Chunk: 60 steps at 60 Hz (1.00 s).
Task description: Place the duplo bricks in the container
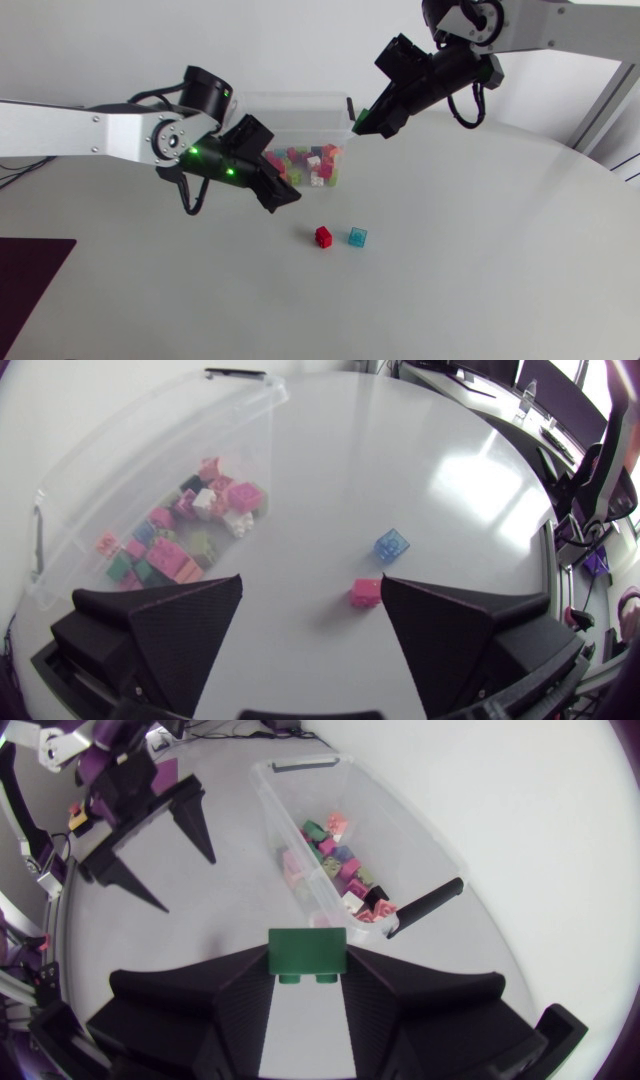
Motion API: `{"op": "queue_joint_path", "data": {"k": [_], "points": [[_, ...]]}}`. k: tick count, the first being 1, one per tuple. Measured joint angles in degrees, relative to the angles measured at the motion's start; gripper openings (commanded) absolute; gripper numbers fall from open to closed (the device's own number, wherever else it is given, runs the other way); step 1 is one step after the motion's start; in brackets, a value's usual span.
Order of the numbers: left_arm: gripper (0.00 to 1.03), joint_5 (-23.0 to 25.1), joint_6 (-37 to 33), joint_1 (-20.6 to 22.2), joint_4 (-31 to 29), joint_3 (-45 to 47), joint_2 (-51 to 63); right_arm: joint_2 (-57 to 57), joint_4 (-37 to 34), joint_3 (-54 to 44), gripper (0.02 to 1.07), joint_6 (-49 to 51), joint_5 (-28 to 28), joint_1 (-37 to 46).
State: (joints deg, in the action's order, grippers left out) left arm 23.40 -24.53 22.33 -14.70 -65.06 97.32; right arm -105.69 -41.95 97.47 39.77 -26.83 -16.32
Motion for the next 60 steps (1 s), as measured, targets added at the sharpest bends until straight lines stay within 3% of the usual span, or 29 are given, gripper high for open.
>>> {"op": "queue_joint_path", "data": {"k": [15, 36, 38, 44, 60], "points": [[0.96, 0.0, -1.5, 2.8, 0.1, 0.2, 7.3, -4.8, 3.1, 6.1, 0.25, -4.1, -0.4, -1.3], [0.96, 0.0, -2.5, 3.7, 2.1, 0.2, 12.9, -15.9, 5.4, 16.3, 0.26, -8.7, 0.1, -2.6], [0.96, -0.1, -2.6, 3.8, 2.3, 0.2, 13.2, -17.2, 5.4, 17.8, 0.36, -9.0, 0.6, -2.8], [0.95, -0.1, -2.6, 4.5, 3.1, 0.2, 13.9, -19.6, 6.0, 20.7, 1.03, -10.0, 2.7, -3.4], [0.94, -0.1, -2.5, 5.0, 3.2, 0.2, 14.6, -16.5, 8.4, 17.0, 1.03, -11.1, 3.0, -3.0]]}}
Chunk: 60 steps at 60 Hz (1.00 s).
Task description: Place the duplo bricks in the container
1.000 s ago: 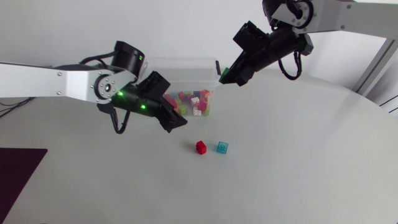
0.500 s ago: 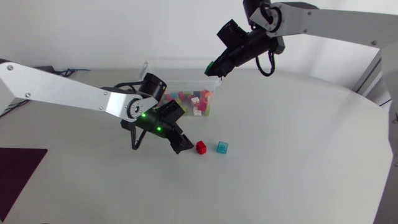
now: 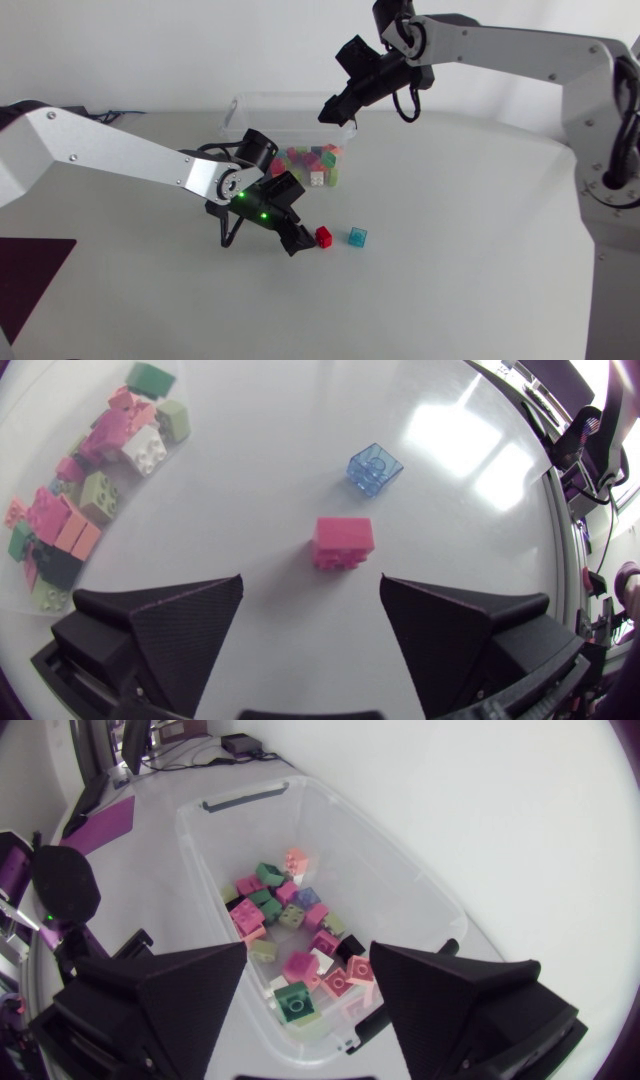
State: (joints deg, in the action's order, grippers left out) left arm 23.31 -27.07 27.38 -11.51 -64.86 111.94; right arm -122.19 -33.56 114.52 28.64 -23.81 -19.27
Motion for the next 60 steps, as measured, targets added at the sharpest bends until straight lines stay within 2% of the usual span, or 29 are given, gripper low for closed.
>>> {"op": "queue_joint_path", "data": {"k": [8, 18, 37, 52, 60], "points": [[0.91, -1.9, 0.0, 0.9, -3.3, -0.6, 0.0, 8.1, 3.5, -9.4, 1.03, 0.0, -0.3, 1.9], [0.91, -5.3, 0.0, 3.4, -12.2, -4.3, 0.0, 19.0, 7.8, -21.8, 1.03, 0.0, -1.8, 5.6], [0.91, -11.7, 0.5, 8.6, -23.0, -12.6, 0.1, 28.0, 12.7, -39.8, 1.03, 0.1, -3.8, 9.8], [0.91, -15.5, 1.8, 9.9, -26.7, -19.1, 3.7, 33.0, 14.6, -48.5, 1.03, 0.9, -6.5, 13.3], [0.87, -17.6, 2.1, 9.9, -29.6, -22.1, 7.0, 37.0, 14.6, -52.5, 1.03, 1.6, -7.7, 14.5]]}}
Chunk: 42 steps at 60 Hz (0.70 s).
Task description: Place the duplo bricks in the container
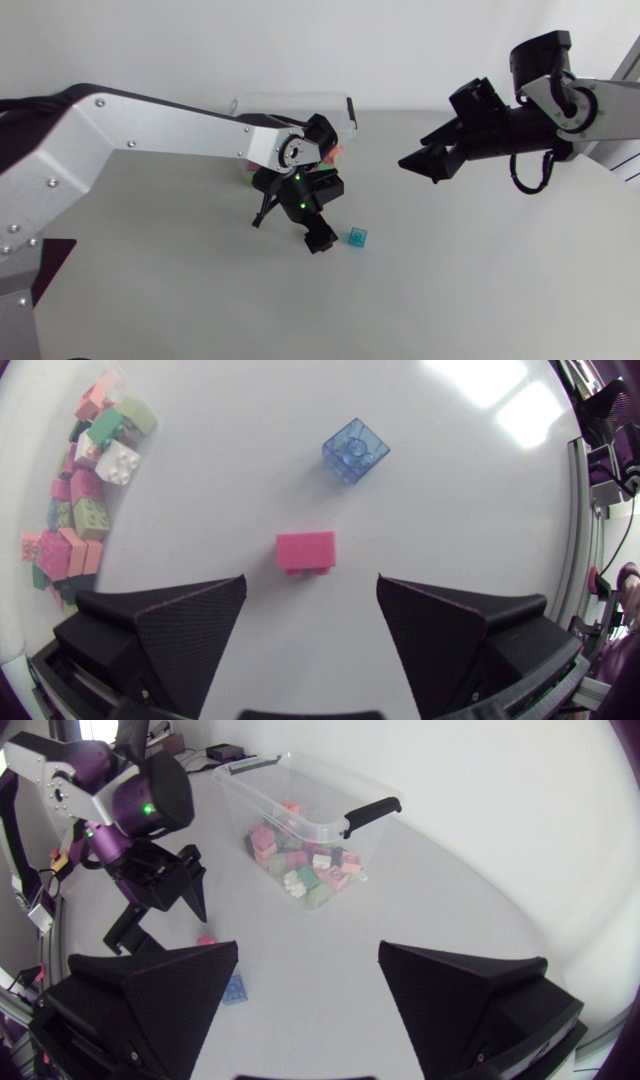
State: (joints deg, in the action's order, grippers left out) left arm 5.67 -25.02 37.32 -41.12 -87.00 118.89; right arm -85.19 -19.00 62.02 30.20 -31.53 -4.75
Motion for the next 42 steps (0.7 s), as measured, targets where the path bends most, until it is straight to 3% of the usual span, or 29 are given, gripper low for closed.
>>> {"op": "queue_joint_path", "data": {"k": [21, 35, 42], "points": [[0.86, -1.6, 1.4, 1.2, -4.5, -7.3, 4.7, 7.4, 1.0, -8.0, 1.03, 0.7, -1.3, 0.1], [0.61, -2.2, 2.6, 1.7, -7.1, -10.3, 8.3, 9.7, 1.2, -10.7, 1.03, 1.5, -1.7, 1.2], [0.59, -2.2, 2.8, 1.8, -7.4, -10.3, 9.0, 10.9, 1.2, -12.4, 1.03, 1.8, -1.9, 1.2]]}}
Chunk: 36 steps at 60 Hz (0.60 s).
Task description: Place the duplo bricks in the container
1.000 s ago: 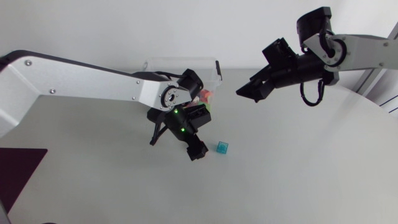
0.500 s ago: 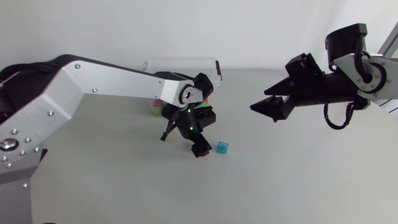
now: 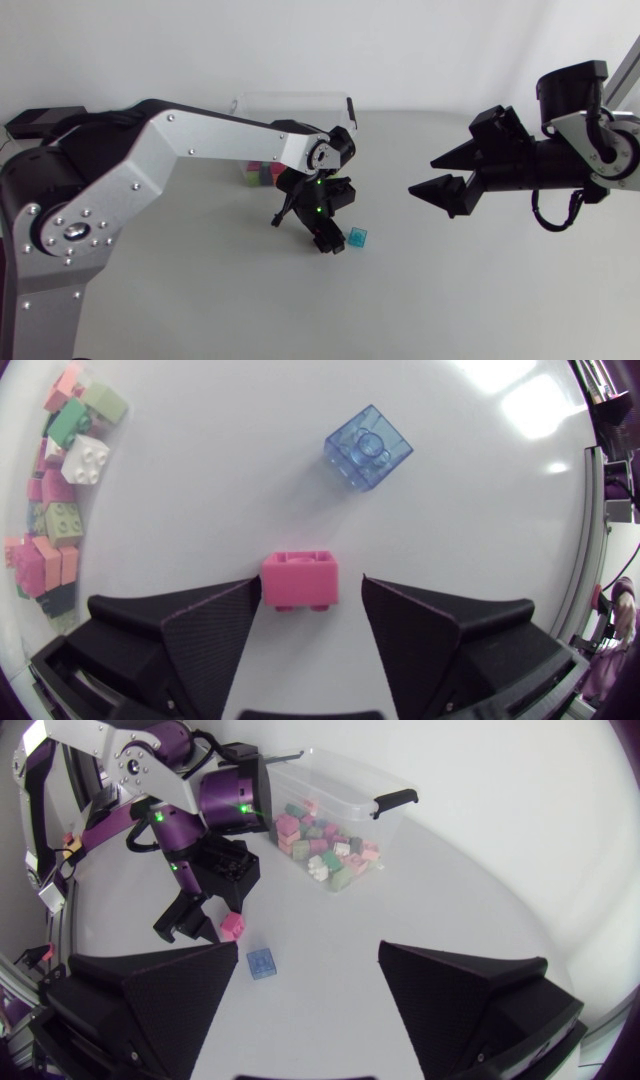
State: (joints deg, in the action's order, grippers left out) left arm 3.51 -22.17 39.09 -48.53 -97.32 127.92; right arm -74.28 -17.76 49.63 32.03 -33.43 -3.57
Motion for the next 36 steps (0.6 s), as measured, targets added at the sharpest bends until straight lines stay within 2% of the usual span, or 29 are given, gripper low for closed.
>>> {"op": "queue_joint_path", "data": {"k": [4, 11, 15, 36], "points": [[0.57, 0.0, 0.2, 0.0, 0.0, -0.3, 0.2, 0.4, 0.0, -1.3, 1.03, 0.6, 0.0, 0.0], [0.37, 0.0, 0.4, 0.0, 0.2, -0.6, 0.4, 1.0, 0.2, -4.1, 1.02, 1.5, 0.0, -0.2], [0.3, 0.0, 0.9, 0.0, 0.6, -0.7, 0.5, 1.3, 0.2, -5.3, 1.02, 1.7, 0.0, -0.2], [0.23, 0.0, 1.9, 0.0, 2.5, -1.0, 0.9, 4.5, 0.6, -7.8, 1.02, 3.3, 0.0, -0.7]]}}
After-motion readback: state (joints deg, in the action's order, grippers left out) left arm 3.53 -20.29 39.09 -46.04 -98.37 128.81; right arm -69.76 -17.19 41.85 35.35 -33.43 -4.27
